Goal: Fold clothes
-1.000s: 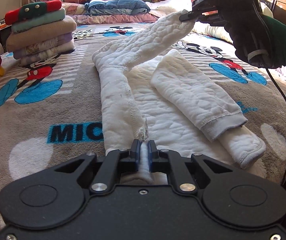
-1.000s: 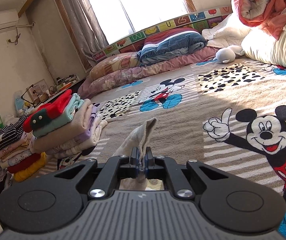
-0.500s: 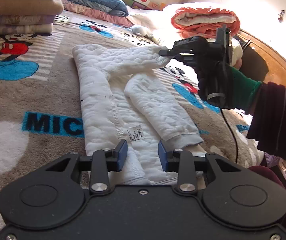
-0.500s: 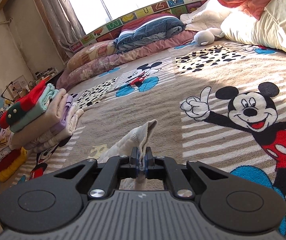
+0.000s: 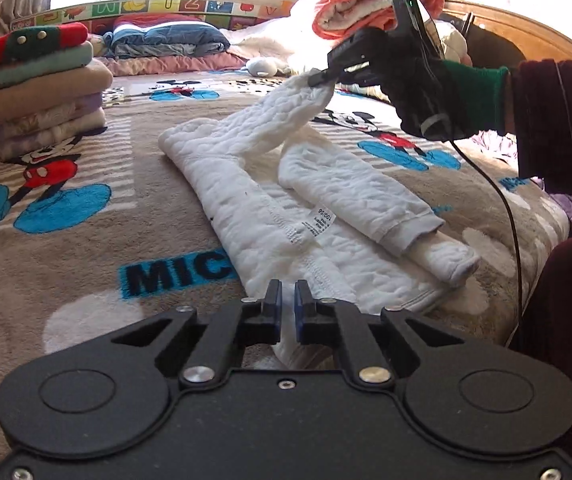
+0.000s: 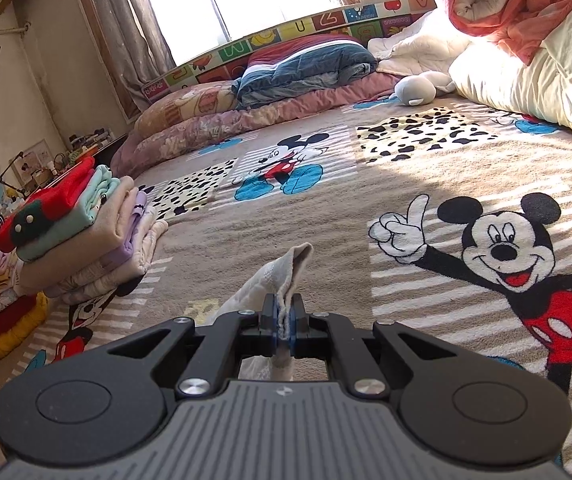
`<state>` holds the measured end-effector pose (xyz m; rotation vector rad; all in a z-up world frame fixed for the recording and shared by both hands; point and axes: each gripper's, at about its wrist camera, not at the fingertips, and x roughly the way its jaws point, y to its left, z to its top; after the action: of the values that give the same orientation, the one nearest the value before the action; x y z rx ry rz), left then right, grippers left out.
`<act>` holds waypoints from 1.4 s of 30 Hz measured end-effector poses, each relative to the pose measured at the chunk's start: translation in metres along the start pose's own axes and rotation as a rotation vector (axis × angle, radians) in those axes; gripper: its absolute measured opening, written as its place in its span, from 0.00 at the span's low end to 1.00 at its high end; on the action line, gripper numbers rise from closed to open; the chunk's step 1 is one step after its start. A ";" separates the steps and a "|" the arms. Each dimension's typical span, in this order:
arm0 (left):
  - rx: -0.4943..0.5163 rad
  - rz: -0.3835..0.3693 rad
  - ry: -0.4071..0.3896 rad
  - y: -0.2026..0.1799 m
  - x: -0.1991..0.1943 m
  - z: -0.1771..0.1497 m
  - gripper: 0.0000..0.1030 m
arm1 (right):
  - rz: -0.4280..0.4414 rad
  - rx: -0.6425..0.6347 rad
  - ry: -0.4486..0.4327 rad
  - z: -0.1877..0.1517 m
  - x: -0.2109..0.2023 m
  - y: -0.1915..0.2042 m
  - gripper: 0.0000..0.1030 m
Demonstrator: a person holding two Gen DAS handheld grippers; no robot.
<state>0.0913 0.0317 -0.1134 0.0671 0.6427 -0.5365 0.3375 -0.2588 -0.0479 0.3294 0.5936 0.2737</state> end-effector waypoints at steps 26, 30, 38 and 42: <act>-0.140 -0.078 0.016 0.004 0.012 -0.010 0.03 | 0.269 -0.398 0.343 -0.108 -0.008 0.157 0.26; -0.152 -0.114 0.024 0.011 0.012 -0.011 0.03 | 0.234 -0.371 0.410 -0.113 0.018 0.148 0.25; -0.114 -0.143 0.064 0.010 0.010 -0.008 0.03 | 0.229 -0.329 0.450 -0.109 0.042 0.137 0.13; -0.095 -0.137 0.075 0.007 0.007 -0.010 0.03 | 0.235 -0.274 0.456 -0.104 0.047 0.131 0.10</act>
<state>0.0941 0.0365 -0.1266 -0.0466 0.7483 -0.6373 0.2936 -0.1000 -0.1035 0.0673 0.9559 0.6600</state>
